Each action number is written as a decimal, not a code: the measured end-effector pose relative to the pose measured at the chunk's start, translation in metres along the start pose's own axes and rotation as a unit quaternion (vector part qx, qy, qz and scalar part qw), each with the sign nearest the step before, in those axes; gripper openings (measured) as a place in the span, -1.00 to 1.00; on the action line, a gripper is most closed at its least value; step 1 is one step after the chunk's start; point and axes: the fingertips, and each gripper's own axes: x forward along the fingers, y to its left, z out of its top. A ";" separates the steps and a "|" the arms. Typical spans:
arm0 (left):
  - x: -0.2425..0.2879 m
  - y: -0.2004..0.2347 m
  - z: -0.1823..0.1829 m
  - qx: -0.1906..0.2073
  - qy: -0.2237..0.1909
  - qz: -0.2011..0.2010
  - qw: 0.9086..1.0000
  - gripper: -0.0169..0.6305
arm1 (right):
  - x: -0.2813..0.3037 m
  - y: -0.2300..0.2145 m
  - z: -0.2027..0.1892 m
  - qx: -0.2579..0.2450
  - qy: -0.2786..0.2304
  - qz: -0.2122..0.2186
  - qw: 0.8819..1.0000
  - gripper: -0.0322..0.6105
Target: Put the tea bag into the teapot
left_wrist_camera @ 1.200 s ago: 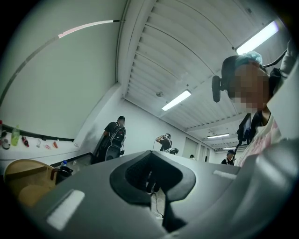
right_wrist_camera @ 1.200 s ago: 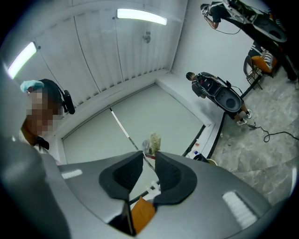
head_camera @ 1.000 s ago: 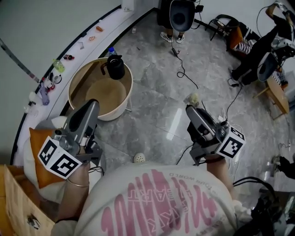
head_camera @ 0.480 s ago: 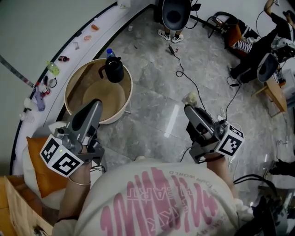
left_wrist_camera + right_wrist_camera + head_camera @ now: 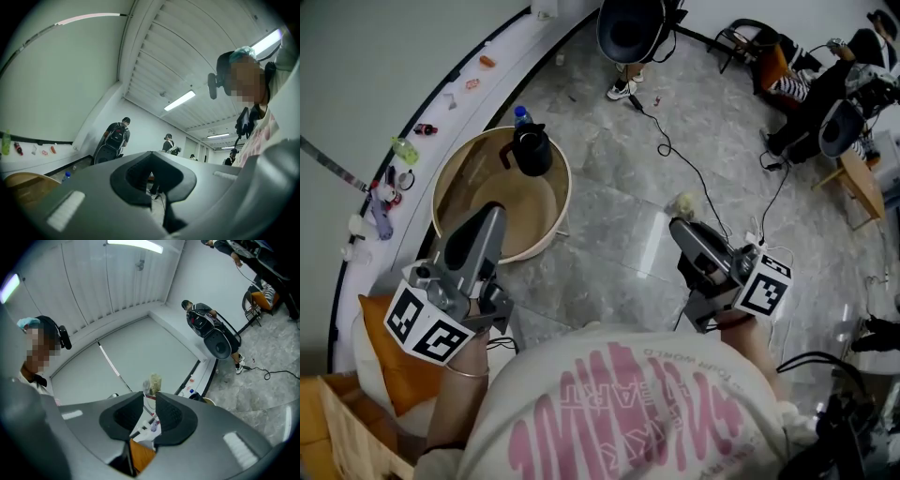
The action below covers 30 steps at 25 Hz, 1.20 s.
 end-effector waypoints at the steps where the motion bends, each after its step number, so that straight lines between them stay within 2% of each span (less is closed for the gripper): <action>1: -0.001 -0.002 -0.002 0.007 0.005 0.000 1.000 -0.91 | 0.001 -0.002 0.000 0.005 0.004 -0.003 1.000 -0.63; 4: -0.009 -0.002 -0.013 0.030 0.037 -0.001 0.999 -0.91 | 0.011 0.006 0.001 0.013 0.015 0.003 1.000 -0.63; 6: -0.020 0.015 -0.022 0.032 0.055 0.011 0.998 -0.91 | 0.024 0.010 -0.005 0.008 0.026 0.008 1.000 -0.63; 9: -0.032 0.036 -0.026 0.013 0.044 0.028 0.999 -0.91 | 0.038 0.010 -0.016 0.002 0.044 0.008 0.999 -0.63; 11: -0.035 0.035 -0.028 0.008 0.035 0.032 0.999 -0.91 | 0.037 0.008 -0.018 0.002 0.051 0.009 0.999 -0.63; 15: -0.041 0.031 -0.034 0.006 0.048 0.034 0.998 -0.91 | 0.045 0.010 -0.020 0.005 0.052 0.015 0.999 -0.63; 22: -0.051 0.026 -0.026 0.015 0.041 0.050 0.998 -0.91 | 0.053 0.018 -0.028 0.004 0.070 0.032 0.997 -0.63; 30: -0.058 0.021 -0.041 0.017 0.051 0.074 0.996 -0.91 | 0.073 0.016 -0.028 0.004 0.076 0.060 0.995 -0.63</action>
